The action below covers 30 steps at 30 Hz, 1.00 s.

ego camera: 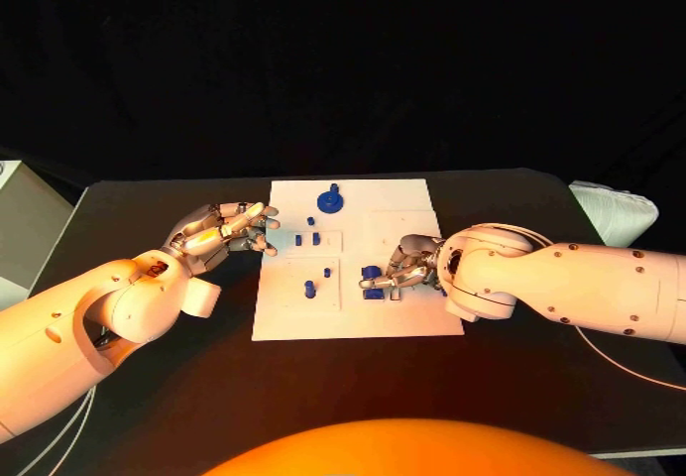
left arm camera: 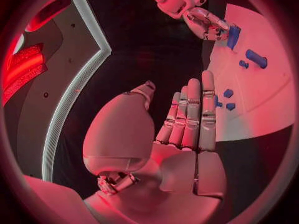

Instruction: Assemble the parts on the task board

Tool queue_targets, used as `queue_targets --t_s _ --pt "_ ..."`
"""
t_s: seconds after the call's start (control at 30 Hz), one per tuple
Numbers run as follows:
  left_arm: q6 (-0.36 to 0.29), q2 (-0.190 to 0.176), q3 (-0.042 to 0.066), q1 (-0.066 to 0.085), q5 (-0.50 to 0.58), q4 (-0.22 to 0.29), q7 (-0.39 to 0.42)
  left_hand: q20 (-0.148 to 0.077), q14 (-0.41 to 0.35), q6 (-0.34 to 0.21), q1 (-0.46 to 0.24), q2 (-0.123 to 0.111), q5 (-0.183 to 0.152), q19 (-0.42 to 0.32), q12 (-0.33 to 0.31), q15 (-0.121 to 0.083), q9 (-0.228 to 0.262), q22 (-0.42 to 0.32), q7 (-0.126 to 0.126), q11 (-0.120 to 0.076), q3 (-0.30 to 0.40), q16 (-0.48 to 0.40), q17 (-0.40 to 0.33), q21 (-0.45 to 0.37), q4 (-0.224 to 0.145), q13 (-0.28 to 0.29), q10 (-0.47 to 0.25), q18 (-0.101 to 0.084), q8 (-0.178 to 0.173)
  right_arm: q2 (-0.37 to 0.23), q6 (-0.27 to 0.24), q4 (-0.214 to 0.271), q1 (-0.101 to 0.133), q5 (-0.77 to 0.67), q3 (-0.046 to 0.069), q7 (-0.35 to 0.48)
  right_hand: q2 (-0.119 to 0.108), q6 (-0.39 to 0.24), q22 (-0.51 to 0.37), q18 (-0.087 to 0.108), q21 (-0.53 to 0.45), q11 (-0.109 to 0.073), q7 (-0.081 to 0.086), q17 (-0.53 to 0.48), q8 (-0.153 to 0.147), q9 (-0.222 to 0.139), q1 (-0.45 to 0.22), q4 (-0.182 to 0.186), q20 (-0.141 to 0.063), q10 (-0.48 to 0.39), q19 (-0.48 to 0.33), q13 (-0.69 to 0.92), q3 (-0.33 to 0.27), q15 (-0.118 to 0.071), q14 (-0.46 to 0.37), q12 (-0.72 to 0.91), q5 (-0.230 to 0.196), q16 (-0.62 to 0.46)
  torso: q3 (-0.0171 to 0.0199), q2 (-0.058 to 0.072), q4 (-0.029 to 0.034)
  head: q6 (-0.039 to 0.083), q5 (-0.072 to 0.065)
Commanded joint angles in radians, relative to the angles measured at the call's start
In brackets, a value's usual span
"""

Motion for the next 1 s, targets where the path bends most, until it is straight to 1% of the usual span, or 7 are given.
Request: queue_targets --t_s 0.03,0.2,0.3,0.4,0.43,0.53,1.0 --pt "0.021 0.000 0.000 0.000 0.002 0.003 0.011 0.000 -0.004 -0.006 -0.001 0.008 -0.001 0.007 0.007 0.001 -0.002 -0.002 0.029 0.002 -0.006 0.005 0.001 -0.004 -0.001 0.001 -0.010 0.013 0.005 -0.014 -0.026 0.012 -0.001 -0.023 0.000 0.016 0.011 0.001 0.240 -0.015 0.008 0.001 0.006 0.222 -0.005 0.002 0.003 -0.002 0.003 0.078 0.099 0.235 0.002 0.000 0.096 0.002 -0.007 0.001 0.0000 0.000 0.0001 -0.001 0.002" --pt "0.020 -0.001 0.000 0.000 0.001 0.002 0.011 0.000 -0.004 -0.006 -0.001 0.008 -0.001 0.007 0.007 0.001 -0.002 -0.002 0.029 0.002 -0.006 0.005 0.001 -0.004 -0.001 0.001 -0.010 0.013 0.005 -0.044 -0.059 0.039 -0.003 -0.011 0.001 0.034 0.038 0.009 0.243 -0.017 0.018 -0.002 0.003 0.227 -0.005 0.007 0.040 -0.004 0.002 0.084 0.100 0.241 0.014 -0.002 0.097 0.010 0.006 0.004 0.0006 0.000 -0.0009 0.000 0.004" --pt "0.020 -0.001 0.000 0.000 0.001 0.002 0.010 0.000 -0.005 -0.007 0.000 0.009 -0.001 0.007 0.008 0.001 -0.002 -0.003 0.029 0.002 -0.008 0.005 0.002 -0.005 -0.001 0.001 -0.011 0.013 0.006 -0.059 -0.059 0.050 -0.005 -0.002 0.001 0.043 0.059 0.011 0.244 -0.017 0.022 -0.003 0.001 0.229 -0.008 0.009 0.105 -0.008 0.000 0.086 0.100 0.243 0.026 -0.004 0.097 0.013 0.026 0.005 0.0004 0.000 -0.0011 0.000 0.004" --pt "0.019 -0.001 0.000 -0.001 0.001 0.002 0.009 0.000 -0.005 -0.007 0.001 0.010 -0.001 0.008 0.008 0.001 -0.002 -0.003 0.029 0.002 -0.008 0.005 0.002 -0.005 -0.002 0.002 -0.011 0.013 0.006 -0.067 -0.051 0.058 -0.006 0.002 0.001 0.054 0.050 0.013 0.245 -0.018 0.023 -0.004 0.000 0.231 -0.015 0.009 0.211 -0.012 -0.001 0.086 0.100 0.244 0.034 -0.005 0.097 0.014 0.016 0.005 0.0006 0.000 -0.0016 0.000 0.004" --pt "0.019 -0.001 0.000 -0.001 0.001 0.002 0.009 0.000 -0.005 -0.007 0.001 0.010 -0.001 0.008 0.008 0.001 -0.002 -0.003 0.029 0.002 -0.008 0.005 0.002 -0.005 -0.002 0.002 -0.011 0.013 0.006 -0.068 -0.049 0.060 -0.006 0.003 0.002 0.056 0.048 0.017 0.245 -0.018 0.025 -0.005 -0.001 0.232 -0.016 0.008 0.241 -0.011 -0.002 0.087 0.100 0.244 0.041 -0.006 0.098 0.014 -0.008 0.006 0.0004 -0.001 -0.0019 0.000 0.004" --pt "0.020 0.000 0.000 -0.001 0.001 0.001 0.008 0.000 -0.005 -0.007 0.001 0.010 -0.001 0.008 0.008 0.001 -0.002 -0.003 0.029 0.002 -0.008 0.005 0.002 -0.005 -0.002 0.002 -0.011 0.013 0.006 -0.066 -0.043 0.064 -0.008 0.005 0.002 0.064 0.040 0.027 0.247 -0.019 0.031 -0.008 -0.004 0.236 -0.016 0.008 0.288 -0.010 -0.003 0.089 0.100 0.246 0.068 -0.007 0.098 0.017 -0.036 0.008 0.0001 -0.001 -0.0012 0.001 0.002" --pt "0.022 0.003 0.000 -0.002 -0.001 -0.003 0.008 0.000 -0.005 -0.008 0.005 0.012 -0.001 0.008 0.009 0.001 -0.002 -0.004 0.029 0.002 -0.010 0.004 0.002 -0.006 -0.003 0.002 -0.012 0.013 0.007 -0.042 -0.072 0.035 -0.020 -0.008 0.002 0.041 0.046 0.042 0.249 -0.020 0.038 -0.012 -0.008 0.239 -0.010 0.010 0.305 -0.006 -0.006 0.091 0.101 0.249 0.091 -0.010 0.099 0.021 -0.003 0.009 -0.0012 0.000 -0.0001 -0.003 0.001"
